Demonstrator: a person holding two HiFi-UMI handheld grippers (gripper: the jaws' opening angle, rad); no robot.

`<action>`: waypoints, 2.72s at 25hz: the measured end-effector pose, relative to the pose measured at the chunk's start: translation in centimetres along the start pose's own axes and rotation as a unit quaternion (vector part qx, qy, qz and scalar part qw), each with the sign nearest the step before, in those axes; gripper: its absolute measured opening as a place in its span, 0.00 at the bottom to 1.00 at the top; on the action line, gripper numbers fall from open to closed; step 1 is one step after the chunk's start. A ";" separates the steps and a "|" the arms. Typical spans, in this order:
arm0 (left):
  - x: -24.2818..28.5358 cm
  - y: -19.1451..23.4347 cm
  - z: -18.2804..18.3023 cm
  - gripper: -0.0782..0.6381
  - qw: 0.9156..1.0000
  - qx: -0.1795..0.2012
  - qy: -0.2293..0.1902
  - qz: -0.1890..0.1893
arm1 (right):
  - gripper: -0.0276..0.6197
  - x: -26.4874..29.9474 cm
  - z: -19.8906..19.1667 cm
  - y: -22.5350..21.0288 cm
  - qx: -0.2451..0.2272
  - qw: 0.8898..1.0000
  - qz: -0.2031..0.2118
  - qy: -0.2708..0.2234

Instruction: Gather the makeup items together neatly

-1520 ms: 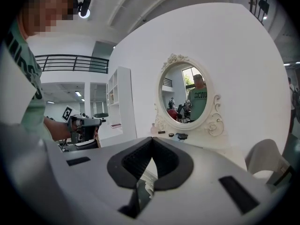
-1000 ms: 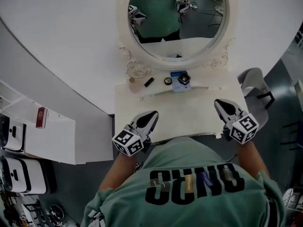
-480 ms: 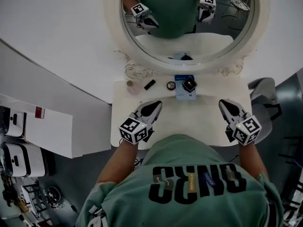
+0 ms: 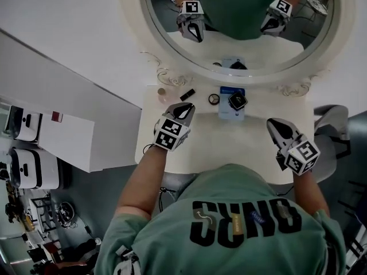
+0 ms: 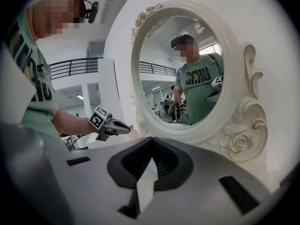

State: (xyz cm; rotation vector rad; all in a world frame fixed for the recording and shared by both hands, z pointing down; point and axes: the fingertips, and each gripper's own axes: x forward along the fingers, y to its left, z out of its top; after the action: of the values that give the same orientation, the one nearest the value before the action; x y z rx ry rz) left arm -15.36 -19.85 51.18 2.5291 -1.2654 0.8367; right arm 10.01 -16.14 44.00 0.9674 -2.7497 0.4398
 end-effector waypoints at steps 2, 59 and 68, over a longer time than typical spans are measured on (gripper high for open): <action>1.9 1.7 -1.1 0.13 0.998 0.037 0.045 0.011 | 0.03 0.4 -0.8 0.3 0.009 1.000 -0.001 0.004; 0.1 -1.5 -21.6 0.25 0.932 -0.271 0.216 0.109 | 0.03 3.2 -5.5 4.6 0.017 0.996 0.052 0.070; 1.0 -0.7 -23.5 0.25 0.914 -0.317 0.218 0.131 | 0.03 2.5 -5.9 4.9 0.019 0.996 0.042 0.080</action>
State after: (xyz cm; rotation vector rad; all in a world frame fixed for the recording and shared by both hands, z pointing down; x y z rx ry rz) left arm -23.72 -10.58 71.15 1.5879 -1.4331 0.8077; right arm 5.44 -11.94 49.19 0.7911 -2.6525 0.5603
